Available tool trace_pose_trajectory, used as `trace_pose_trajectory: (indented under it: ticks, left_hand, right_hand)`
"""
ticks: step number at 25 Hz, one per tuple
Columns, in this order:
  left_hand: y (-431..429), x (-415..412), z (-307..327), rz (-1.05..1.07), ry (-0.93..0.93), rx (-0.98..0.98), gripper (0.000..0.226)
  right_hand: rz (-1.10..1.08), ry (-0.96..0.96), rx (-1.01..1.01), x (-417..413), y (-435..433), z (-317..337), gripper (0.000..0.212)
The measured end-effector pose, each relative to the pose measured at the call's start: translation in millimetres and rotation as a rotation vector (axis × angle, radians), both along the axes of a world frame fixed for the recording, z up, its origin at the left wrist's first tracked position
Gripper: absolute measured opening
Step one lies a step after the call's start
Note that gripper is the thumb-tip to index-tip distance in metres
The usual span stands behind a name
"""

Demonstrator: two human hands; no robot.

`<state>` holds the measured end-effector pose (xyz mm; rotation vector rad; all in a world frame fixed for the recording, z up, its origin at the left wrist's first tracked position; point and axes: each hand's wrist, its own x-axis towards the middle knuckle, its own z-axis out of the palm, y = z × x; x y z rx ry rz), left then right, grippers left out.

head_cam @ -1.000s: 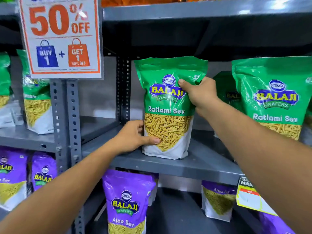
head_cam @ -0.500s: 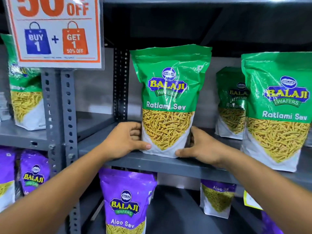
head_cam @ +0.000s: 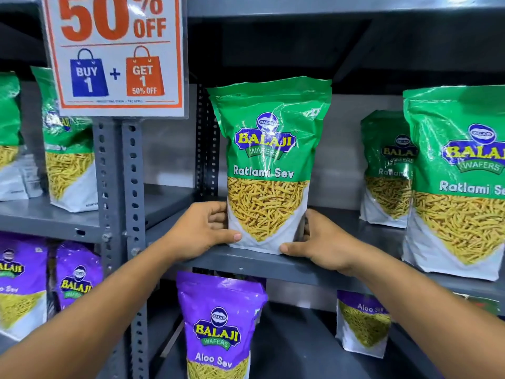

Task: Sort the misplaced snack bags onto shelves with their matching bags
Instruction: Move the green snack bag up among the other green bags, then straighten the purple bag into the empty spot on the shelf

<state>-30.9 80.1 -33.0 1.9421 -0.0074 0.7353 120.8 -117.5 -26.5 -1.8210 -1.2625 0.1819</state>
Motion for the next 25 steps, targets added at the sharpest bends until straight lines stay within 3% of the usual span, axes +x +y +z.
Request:
trace_pose_trajectory:
  ticks: [5, 8, 10, 12, 14, 17, 21, 25]
  left_hand:
    - [-6, -3, 0, 0.031, 0.028, 0.038, 0.051]
    - [-26, -12, -18, 0.447, -0.187, 0.244, 0.071]
    - [-52, -20, -53, 0.65, -0.395, 0.468, 0.061]
    - [-76, -19, -108, 0.622, -0.464, 0.669, 0.053]
    - [-97, -10, -175, 0.531, -0.404, 0.8, 0.049]
    - [-134, 1, -261, 0.397, -0.137, 0.788, 0.052]
    - [-198, 34, -332, 0.206, 0.177, 0.916, 0.06]
    - [-250, 88, -342, 0.135, 0.318, 0.872, 0.069]
  right_hand:
    - [-0.064, 0.035, 0.022, -5, -2, -2, 0.067]
    - [-0.181, -0.108, 0.105, -20, -23, -11, 0.089]
    - [-0.235, -0.324, 0.195, -37, -50, -38, 0.077]
    - [-0.243, -0.54, 0.273, -45, -81, -85, 0.063]
    - [-0.226, -0.653, 0.205, -41, -111, -150, 0.058]
    - [-0.274, -0.48, 0.072, -37, -158, -243, 0.054]
    - [-0.608, 0.034, -0.008, -24, -258, -338, 0.059]
    - [-0.812, 0.212, -0.166, 12, -351, -353, 0.052]
